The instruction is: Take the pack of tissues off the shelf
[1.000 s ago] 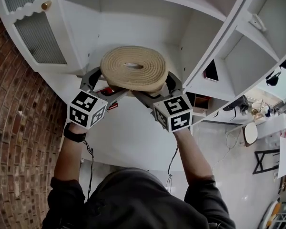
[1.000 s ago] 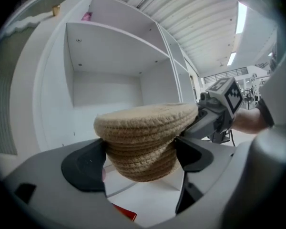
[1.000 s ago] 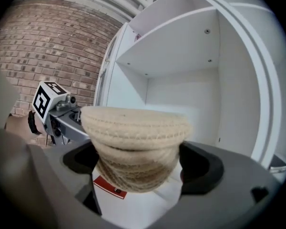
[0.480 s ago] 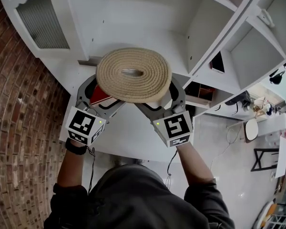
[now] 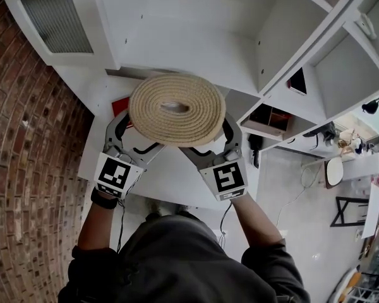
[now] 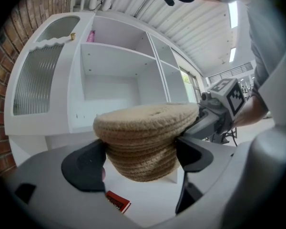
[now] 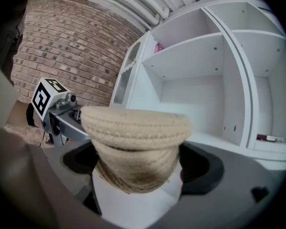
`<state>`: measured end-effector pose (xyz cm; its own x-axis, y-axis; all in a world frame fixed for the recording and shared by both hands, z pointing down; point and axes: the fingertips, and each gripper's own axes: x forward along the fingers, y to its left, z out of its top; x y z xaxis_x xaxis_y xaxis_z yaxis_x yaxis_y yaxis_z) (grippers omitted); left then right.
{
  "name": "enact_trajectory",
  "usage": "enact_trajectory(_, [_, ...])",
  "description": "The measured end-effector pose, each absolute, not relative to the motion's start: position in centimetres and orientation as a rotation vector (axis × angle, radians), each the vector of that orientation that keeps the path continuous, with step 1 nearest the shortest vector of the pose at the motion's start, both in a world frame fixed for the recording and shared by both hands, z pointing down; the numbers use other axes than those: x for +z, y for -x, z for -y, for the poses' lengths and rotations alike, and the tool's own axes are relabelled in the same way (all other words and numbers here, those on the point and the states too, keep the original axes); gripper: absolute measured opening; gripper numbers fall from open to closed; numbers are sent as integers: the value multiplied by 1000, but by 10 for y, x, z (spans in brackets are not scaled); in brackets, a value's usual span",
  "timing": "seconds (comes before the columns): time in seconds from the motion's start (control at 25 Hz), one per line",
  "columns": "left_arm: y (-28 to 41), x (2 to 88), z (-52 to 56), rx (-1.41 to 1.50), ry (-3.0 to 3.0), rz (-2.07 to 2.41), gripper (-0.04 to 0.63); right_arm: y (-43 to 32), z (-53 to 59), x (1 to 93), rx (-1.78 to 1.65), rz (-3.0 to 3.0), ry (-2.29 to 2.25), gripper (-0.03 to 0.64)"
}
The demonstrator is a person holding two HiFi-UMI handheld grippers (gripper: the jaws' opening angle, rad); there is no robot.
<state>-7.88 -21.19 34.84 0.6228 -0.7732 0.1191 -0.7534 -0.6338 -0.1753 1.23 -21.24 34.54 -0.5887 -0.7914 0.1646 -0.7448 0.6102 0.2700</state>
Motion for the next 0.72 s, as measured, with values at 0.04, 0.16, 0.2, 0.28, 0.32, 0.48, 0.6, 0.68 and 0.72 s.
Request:
enact_trajectory(0.04, [78,357,211,-287,2739,-1293,462,-13,211,354,-237,2567,-1249,531])
enact_trajectory(0.16, [76,381,209,-316,2755,-1299,462,-15,210,378,-204,2563,-1235,531])
enact_trajectory(0.2, [75,388,210,-322,2759,-1301,462,-16,211,386,-197,2563,-1229,531])
enact_trajectory(0.28, [74,403,211,-334,2764,-1305,463,-17,212,401,-185,2561,-1215,531])
enact_trajectory(0.32, [73,411,211,-343,2766,-1307,462,-17,212,409,-177,2559,-1209,531])
enact_trajectory(0.48, [71,444,211,-371,2796,-1328,463,-19,214,442,-138,2547,-1184,531])
enact_trajectory(0.6, [71,471,212,-389,2821,-1346,462,-19,215,468,-109,2536,-1165,531])
enact_trajectory(0.68, [71,489,213,-404,2839,-1361,462,-18,217,486,-95,2524,-1152,531])
enact_trajectory(0.72, [72,499,214,-413,2847,-1368,462,-17,217,495,-84,2519,-1144,531])
